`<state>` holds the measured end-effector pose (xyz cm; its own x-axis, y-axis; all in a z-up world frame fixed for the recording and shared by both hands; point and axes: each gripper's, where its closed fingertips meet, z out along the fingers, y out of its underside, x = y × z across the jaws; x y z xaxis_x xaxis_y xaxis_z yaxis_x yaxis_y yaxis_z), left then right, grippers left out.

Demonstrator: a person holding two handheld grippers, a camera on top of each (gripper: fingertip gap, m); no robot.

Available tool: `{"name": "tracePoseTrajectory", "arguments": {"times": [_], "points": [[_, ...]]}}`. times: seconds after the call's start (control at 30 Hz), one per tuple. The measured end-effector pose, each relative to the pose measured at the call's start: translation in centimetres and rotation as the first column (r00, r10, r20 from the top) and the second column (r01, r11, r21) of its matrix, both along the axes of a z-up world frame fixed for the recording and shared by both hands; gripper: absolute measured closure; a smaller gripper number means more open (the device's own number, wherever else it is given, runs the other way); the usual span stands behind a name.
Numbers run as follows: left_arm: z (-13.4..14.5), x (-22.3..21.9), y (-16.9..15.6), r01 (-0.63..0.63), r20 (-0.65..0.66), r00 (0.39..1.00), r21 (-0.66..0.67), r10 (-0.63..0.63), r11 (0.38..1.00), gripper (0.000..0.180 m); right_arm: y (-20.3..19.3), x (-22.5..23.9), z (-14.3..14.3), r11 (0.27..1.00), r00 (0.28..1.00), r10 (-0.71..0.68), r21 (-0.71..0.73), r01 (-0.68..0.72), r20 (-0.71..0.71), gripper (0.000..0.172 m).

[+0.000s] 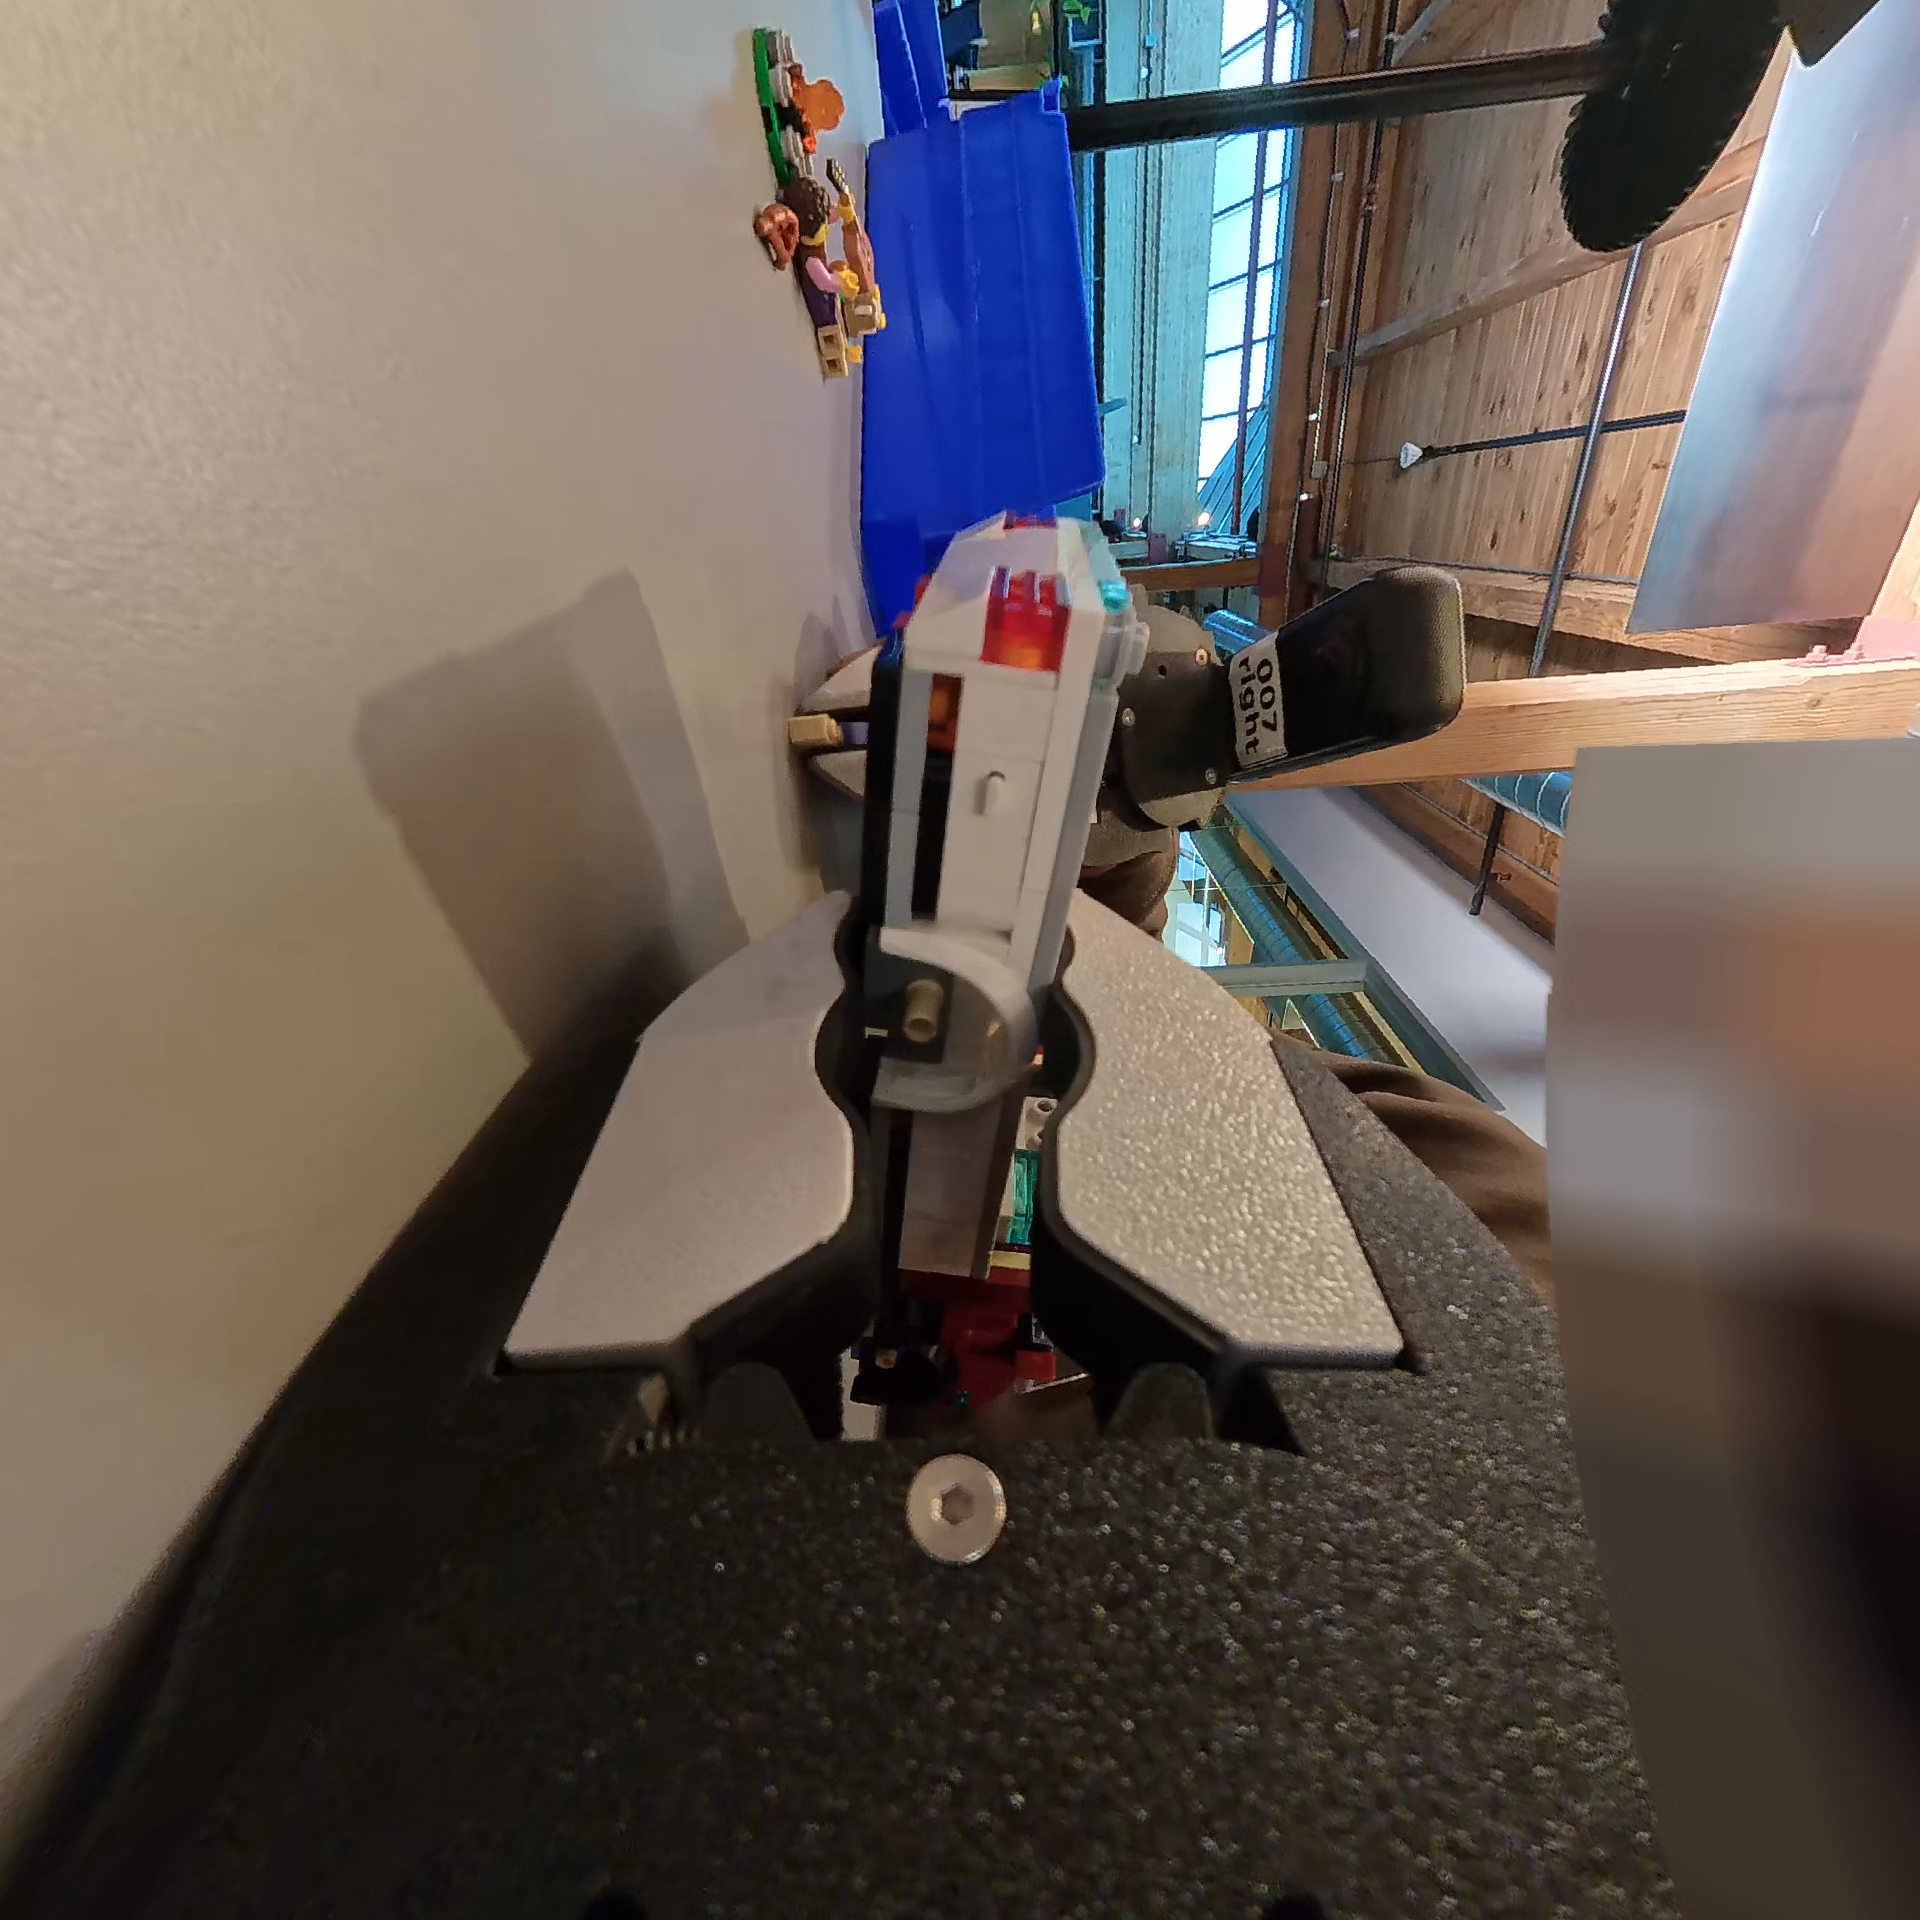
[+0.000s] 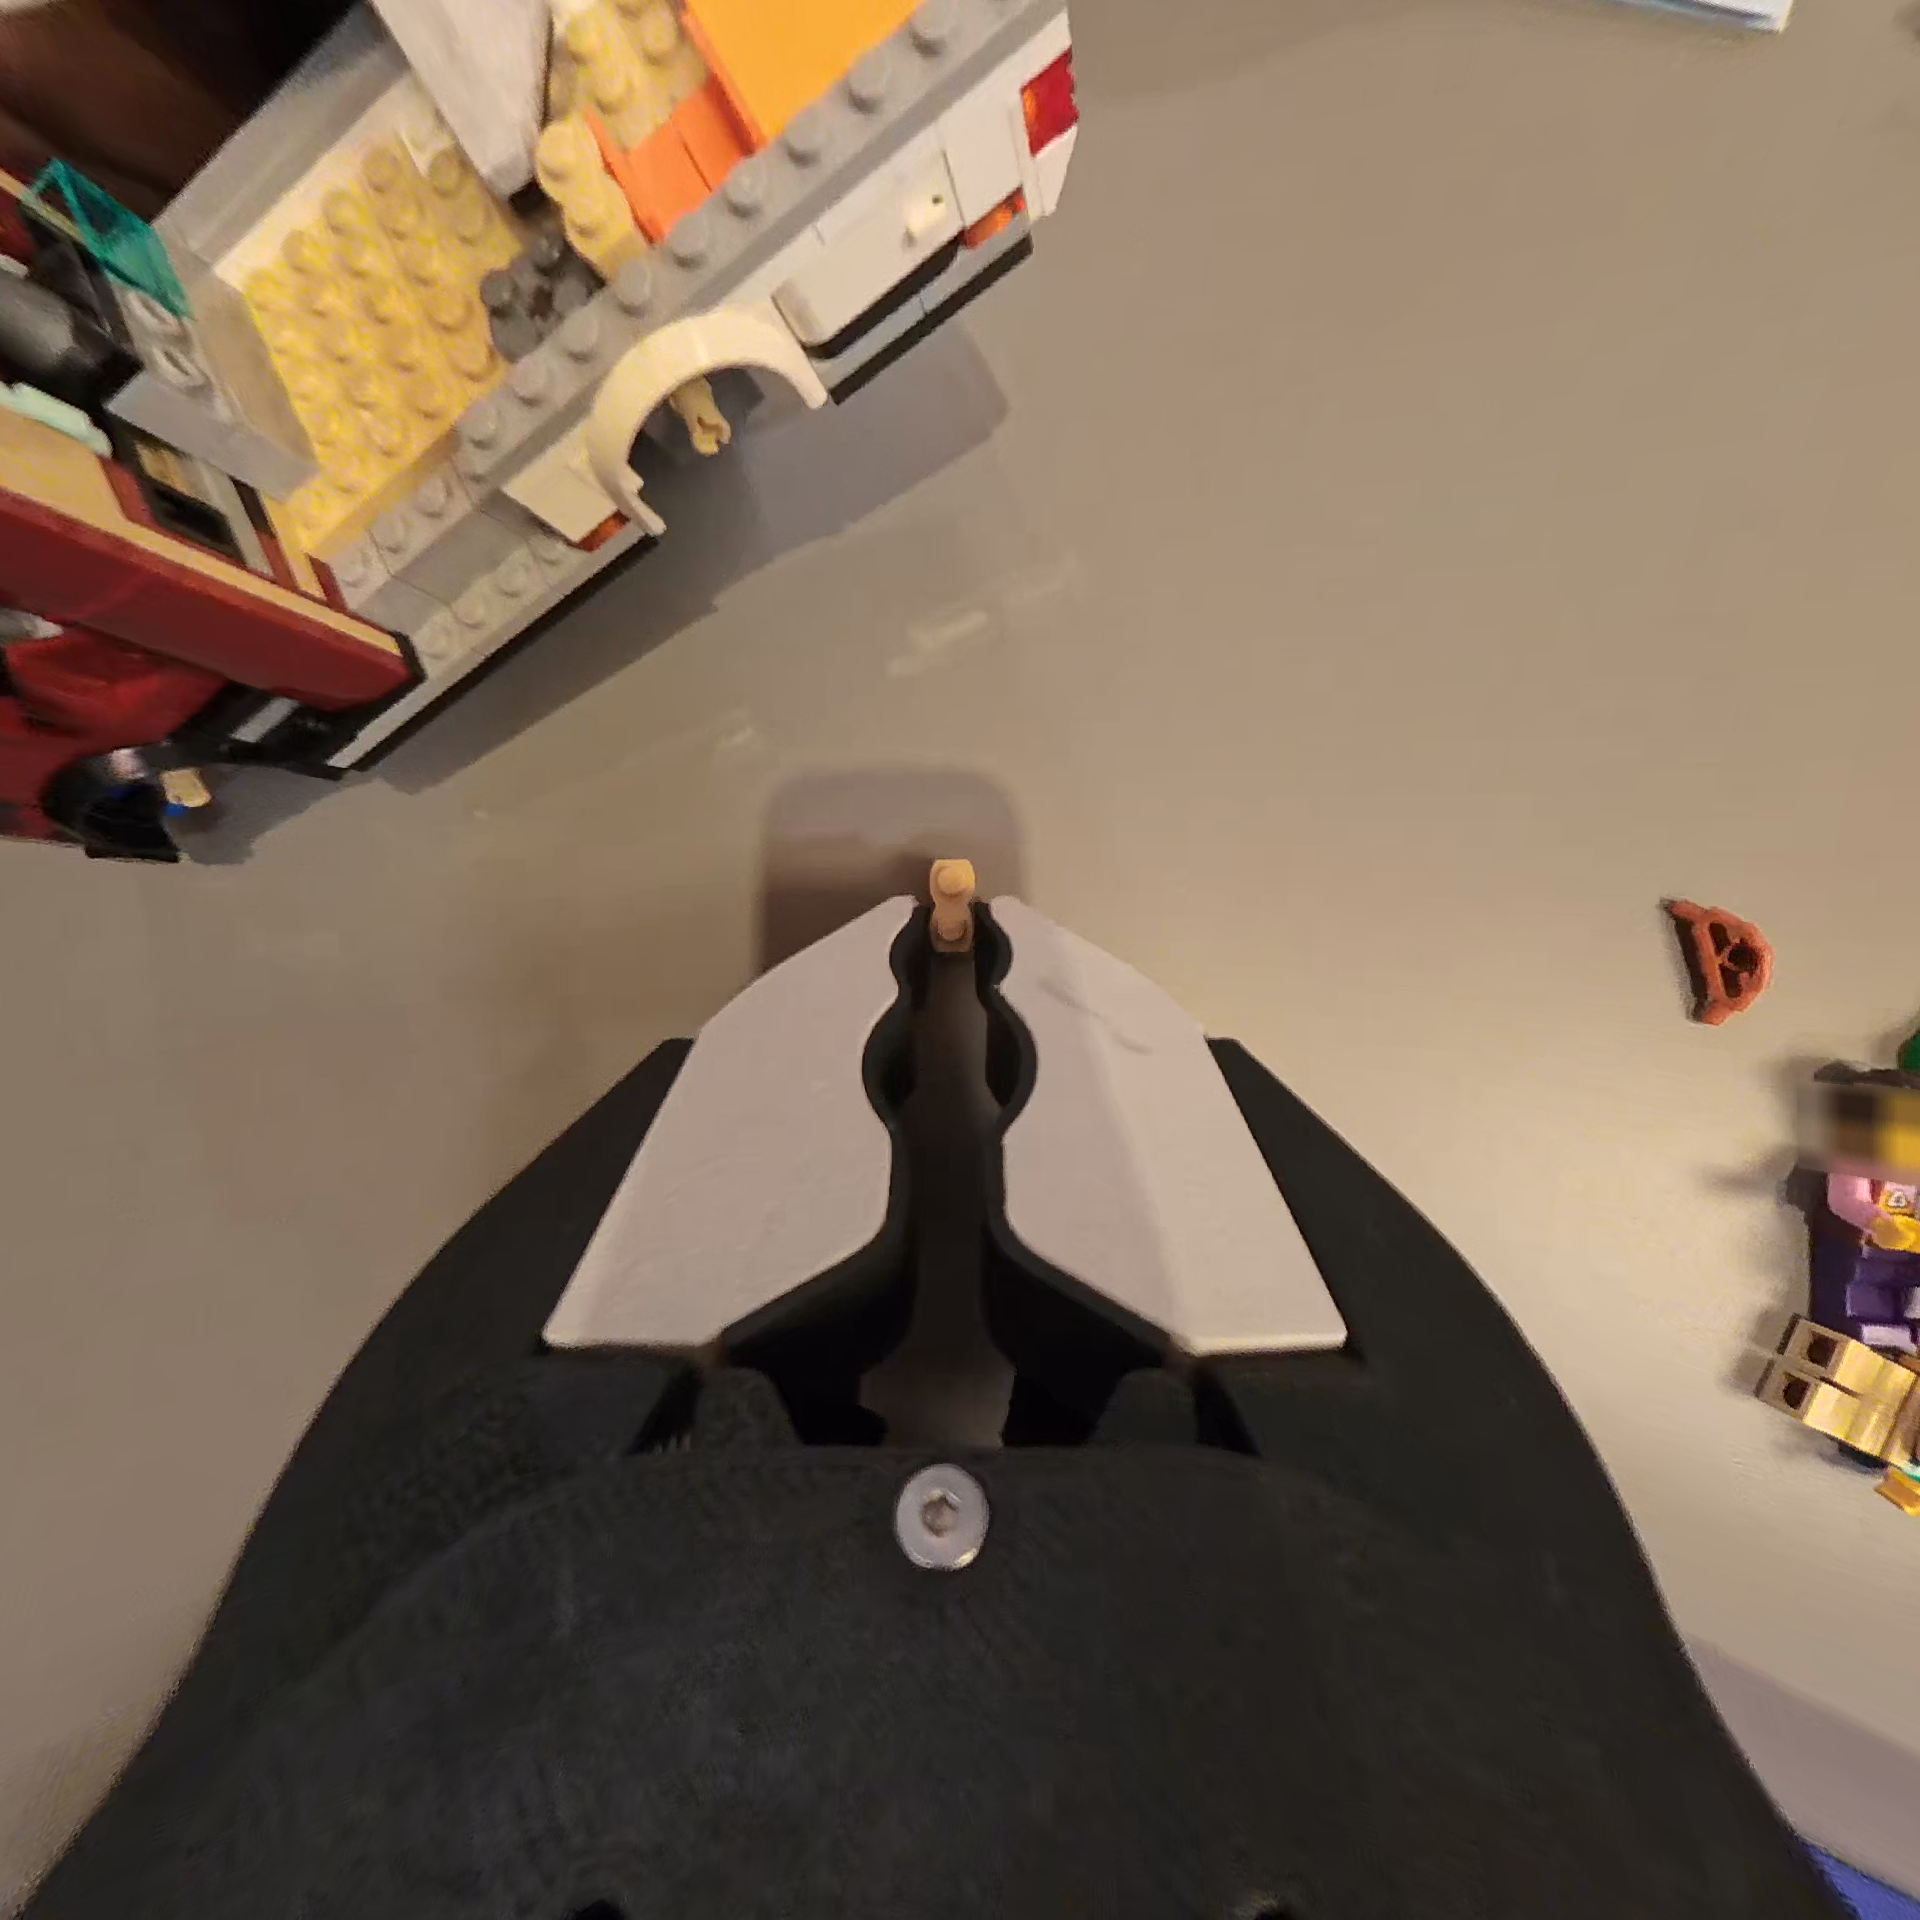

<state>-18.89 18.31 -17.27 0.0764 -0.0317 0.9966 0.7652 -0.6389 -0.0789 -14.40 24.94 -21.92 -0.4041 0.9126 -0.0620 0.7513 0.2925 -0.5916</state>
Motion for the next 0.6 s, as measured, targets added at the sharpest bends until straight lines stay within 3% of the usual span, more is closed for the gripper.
{"name": "tracePoseTrajectory", "arguments": {"times": [0.13,0.23,0.37,0.6], "points": [[0.0,-0.1,0.0,-0.008,0.013,1.0,-0.006,0.008,1.0,0.15,-0.4,-0.5,1.2,1.0,0.999,0.009,-0.015,-0.01,-0.043,0.164],[0.1,0.0,0.0,-0.008,0.034,0.999,-0.013,0.008,1.0,0.15,-2.8,-1.4,4.7,0.993,0.983,0.077,-0.081,-0.091,-0.164,0.164],[0.3,0.2,-0.1,-0.004,0.071,0.997,-0.026,0.006,1.0,0.151,-6.2,-2.1,8.4,0.97,0.934,0.23,-0.018,-0.244,-0.273,0.164],[0.3,0.9,-0.2,0.006,0.088,0.996,-0.037,-0.003,0.999,0.15,-8.4,-3.1,8.0,0.92,0.895,0.391,0.118,-0.374,-0.214,0.164]]}}
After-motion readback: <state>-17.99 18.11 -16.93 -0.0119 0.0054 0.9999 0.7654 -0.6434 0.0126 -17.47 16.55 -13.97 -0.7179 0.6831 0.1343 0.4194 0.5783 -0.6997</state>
